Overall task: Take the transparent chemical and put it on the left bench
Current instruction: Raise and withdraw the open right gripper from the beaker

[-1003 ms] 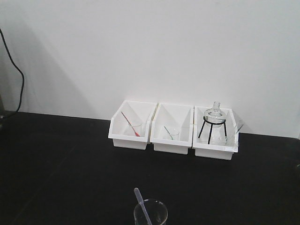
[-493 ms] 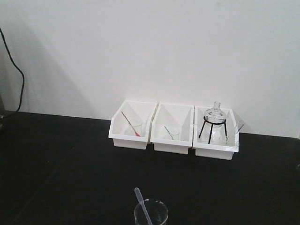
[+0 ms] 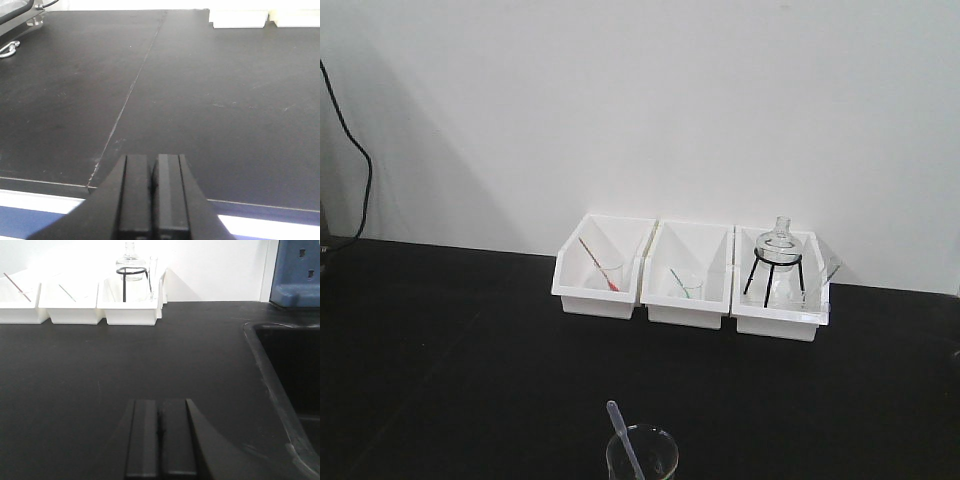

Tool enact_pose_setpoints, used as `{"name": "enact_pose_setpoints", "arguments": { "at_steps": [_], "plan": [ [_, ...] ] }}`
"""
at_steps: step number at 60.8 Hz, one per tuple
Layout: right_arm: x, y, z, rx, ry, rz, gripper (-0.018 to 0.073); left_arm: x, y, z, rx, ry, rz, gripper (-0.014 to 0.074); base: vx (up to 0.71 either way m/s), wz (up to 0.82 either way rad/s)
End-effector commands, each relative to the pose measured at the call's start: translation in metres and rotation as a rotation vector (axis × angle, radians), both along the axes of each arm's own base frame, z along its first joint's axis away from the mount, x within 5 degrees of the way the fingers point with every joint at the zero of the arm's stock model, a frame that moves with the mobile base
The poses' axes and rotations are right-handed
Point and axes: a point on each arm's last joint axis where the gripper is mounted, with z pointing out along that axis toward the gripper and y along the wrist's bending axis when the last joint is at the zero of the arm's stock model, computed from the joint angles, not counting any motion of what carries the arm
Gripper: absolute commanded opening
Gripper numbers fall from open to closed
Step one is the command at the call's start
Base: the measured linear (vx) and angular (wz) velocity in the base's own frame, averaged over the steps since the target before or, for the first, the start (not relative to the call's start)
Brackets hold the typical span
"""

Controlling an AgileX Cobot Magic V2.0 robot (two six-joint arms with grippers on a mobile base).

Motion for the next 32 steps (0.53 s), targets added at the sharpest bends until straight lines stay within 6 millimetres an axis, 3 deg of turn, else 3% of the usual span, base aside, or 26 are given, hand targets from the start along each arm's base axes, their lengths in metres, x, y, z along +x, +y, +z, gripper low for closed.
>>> {"name": "enact_pose_setpoints", "arguments": {
  "at_steps": [1, 32],
  "plan": [
    [0.0005, 0.0, 0.0059, -0.006, -0.084, -0.001, -0.0008, -0.0015, 0.0002, 0.0027, -0.014, -0.081, -0.001, -0.0003, 0.0, 0.0],
    [0.0005, 0.0, 0.0059, -0.007, -0.084, -0.001, -0.0008, -0.0015, 0.0002, 0.0027, -0.014, -0.081, -0.001, -0.0003, 0.0, 0.0]
  ]
}}
